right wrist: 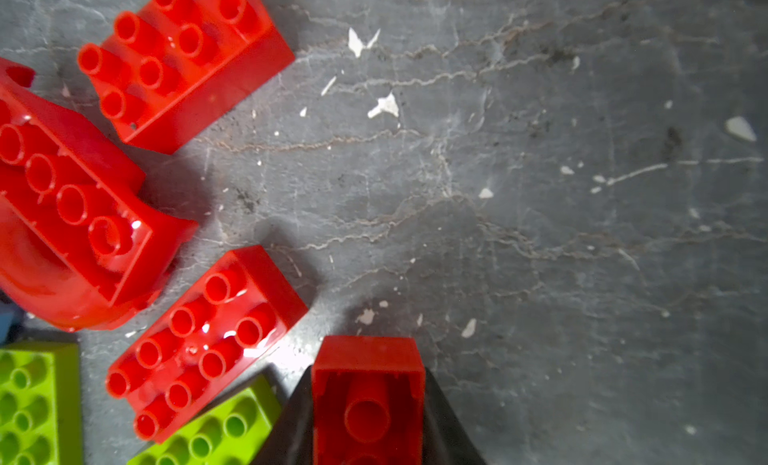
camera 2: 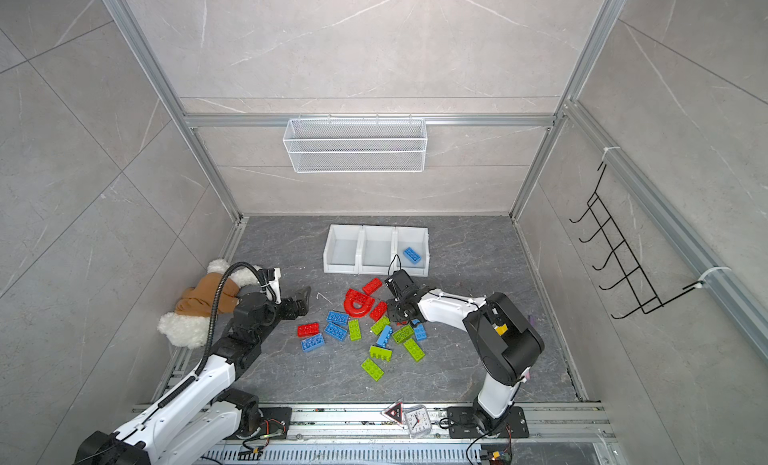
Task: Sort the legos into containers by color
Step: 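Move the right gripper over the pile and grasp a red brick, then carry the red brick to the middle compartment and release it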
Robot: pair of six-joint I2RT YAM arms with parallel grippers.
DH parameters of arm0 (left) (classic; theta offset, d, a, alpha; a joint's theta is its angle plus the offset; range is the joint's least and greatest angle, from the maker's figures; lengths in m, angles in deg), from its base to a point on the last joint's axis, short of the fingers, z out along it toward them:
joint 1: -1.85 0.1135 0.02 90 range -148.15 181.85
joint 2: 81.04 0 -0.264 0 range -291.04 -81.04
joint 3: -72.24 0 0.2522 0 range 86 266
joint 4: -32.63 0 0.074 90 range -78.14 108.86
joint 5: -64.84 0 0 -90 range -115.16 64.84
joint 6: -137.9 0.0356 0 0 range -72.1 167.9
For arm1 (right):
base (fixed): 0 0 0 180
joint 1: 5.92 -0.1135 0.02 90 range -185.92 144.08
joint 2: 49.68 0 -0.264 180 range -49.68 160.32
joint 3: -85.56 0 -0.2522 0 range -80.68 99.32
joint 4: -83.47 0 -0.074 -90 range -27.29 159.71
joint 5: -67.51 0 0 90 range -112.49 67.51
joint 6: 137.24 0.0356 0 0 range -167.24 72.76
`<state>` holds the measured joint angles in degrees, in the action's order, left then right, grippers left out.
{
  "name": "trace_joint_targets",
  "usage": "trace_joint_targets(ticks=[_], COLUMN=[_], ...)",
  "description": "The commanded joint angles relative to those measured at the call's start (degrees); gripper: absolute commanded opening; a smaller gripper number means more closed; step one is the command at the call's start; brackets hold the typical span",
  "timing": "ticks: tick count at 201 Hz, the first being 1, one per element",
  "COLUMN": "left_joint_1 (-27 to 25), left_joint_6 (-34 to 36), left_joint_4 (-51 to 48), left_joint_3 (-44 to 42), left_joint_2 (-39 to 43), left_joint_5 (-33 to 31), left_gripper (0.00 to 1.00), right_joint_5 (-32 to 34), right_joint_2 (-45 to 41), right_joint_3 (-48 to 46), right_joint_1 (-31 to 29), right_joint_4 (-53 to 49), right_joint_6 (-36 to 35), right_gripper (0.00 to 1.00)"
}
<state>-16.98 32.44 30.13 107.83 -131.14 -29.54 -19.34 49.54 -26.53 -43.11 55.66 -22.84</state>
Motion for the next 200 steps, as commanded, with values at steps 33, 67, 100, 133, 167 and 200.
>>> trace_joint_targets(ticks=[33, 67, 100, 133, 167, 200], left_joint_1=[0.1, 0.0, 0.0, 0.1, 0.1, 0.1], left_joint_6=[-1.3, -0.6, -0.9, -1.7, -1.7, -1.5], left_joint_4=[2.4, 2.5, 2.4, 2.6, 2.1, 3.1], left_joint_3=[0.7, 0.1, 1.1, 1.5, 1.7, 0.6], left_joint_2=[-0.8, -0.3, -2.3, -3.3, -2.4, -1.0], left_joint_5=[1.8, 0.4, 1.3, 2.5, 3.4, 2.5], left_gripper=[1.00, 1.00, 1.00, 1.00, 1.00, 1.00], right_joint_5=[-3.5, -4.8, -1.1, -0.9, -3.2, -4.0], right_joint_2=[0.8, 4.6, 10.2, 16.0, 22.4, 26.0], right_joint_3=[8.9, 17.1, 25.5, 32.5, 40.6, 45.0], right_joint_1=[-0.1, -0.1, 0.0, 1.8, 4.9, 5.6], right_joint_4=[0.0, 0.4, 0.6, 2.5, 0.6, -1.0], right_joint_6=[-2.5, -3.3, -6.0, -7.0, -10.2, -10.4], right_gripper=[0.18, 0.18, 0.17, 0.18, 0.17, 0.18])
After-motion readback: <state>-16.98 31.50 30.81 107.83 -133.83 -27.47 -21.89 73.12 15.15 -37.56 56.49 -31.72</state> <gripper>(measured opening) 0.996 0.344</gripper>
